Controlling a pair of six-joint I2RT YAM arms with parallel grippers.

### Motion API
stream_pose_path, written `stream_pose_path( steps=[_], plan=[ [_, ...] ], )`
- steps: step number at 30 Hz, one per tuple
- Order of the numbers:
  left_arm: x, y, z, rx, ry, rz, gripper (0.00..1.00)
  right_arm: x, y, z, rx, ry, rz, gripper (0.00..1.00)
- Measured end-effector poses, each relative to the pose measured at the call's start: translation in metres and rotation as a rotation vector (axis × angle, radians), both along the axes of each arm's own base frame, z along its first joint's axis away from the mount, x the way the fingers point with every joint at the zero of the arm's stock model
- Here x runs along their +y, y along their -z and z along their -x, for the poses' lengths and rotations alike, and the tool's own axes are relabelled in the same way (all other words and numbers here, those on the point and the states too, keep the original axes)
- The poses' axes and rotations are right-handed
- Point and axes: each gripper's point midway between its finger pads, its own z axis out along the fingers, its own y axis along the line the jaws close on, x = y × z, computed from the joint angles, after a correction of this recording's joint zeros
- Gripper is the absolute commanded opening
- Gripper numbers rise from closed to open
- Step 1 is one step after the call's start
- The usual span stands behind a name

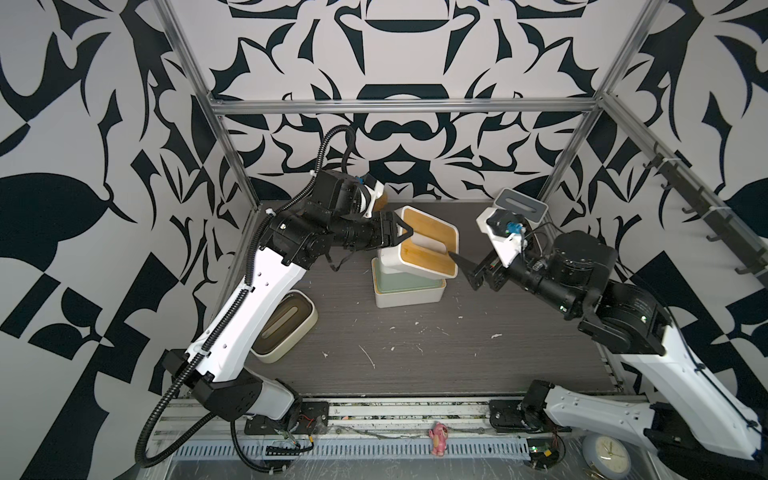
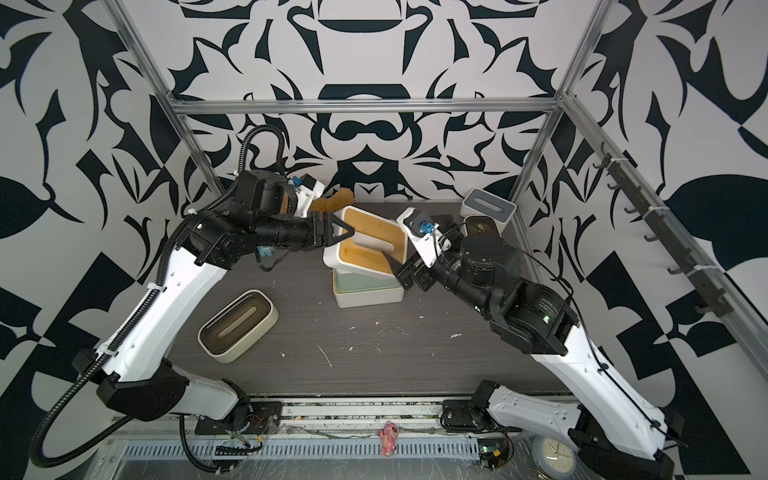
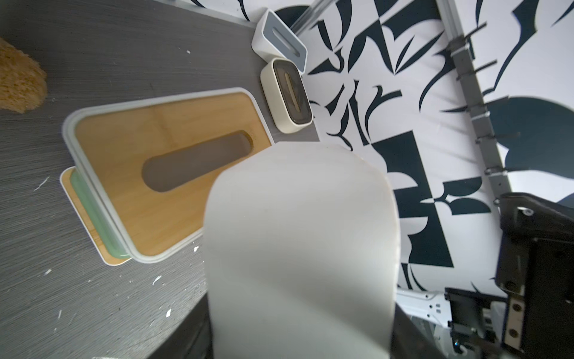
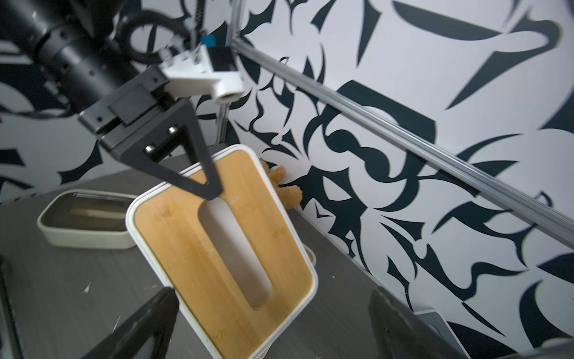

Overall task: Stack the tissue boxes
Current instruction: Place the tissue box at the tissue box.

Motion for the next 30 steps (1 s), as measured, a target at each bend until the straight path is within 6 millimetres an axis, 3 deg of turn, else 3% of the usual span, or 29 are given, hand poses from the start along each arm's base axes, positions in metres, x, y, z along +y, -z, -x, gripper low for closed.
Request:
stream_pose_path(
  steps=[3, 7, 10, 15, 19, 22, 30],
  plan=[
    [0.014, -0.005, -0.014, 0.016, -0.06, 0.067, 0.25, -0.02, -0.015, 0.001, -0.017, 0.08, -0.083, 0.99],
    [0.026, -0.012, -0.03, 0.023, -0.116, 0.157, 0.25, -0.032, -0.022, -0.002, 0.024, 0.145, -0.146, 0.99],
    [0.027, -0.013, -0.038, 0.042, -0.125, 0.219, 0.26, -0.034, -0.021, -0.016, 0.068, 0.185, -0.198, 0.99],
    [0.015, -0.009, -0.045, 0.097, -0.099, 0.289, 0.26, -0.065, 0.009, -0.069, 0.254, 0.268, -0.339, 0.97],
    [0.008, -0.008, -0.051, 0.123, -0.08, 0.322, 0.26, -0.087, 0.057, -0.103, 0.453, 0.31, -0.475, 0.97],
    [0.003, -0.004, -0.054, 0.154, -0.063, 0.345, 0.26, -0.09, 0.079, -0.109, 0.575, 0.297, -0.569, 0.96],
    [-0.001, 0.022, -0.07, 0.246, -0.058, 0.358, 0.26, -0.082, 0.085, -0.102, 0.684, 0.227, -0.767, 0.96]
  ],
)
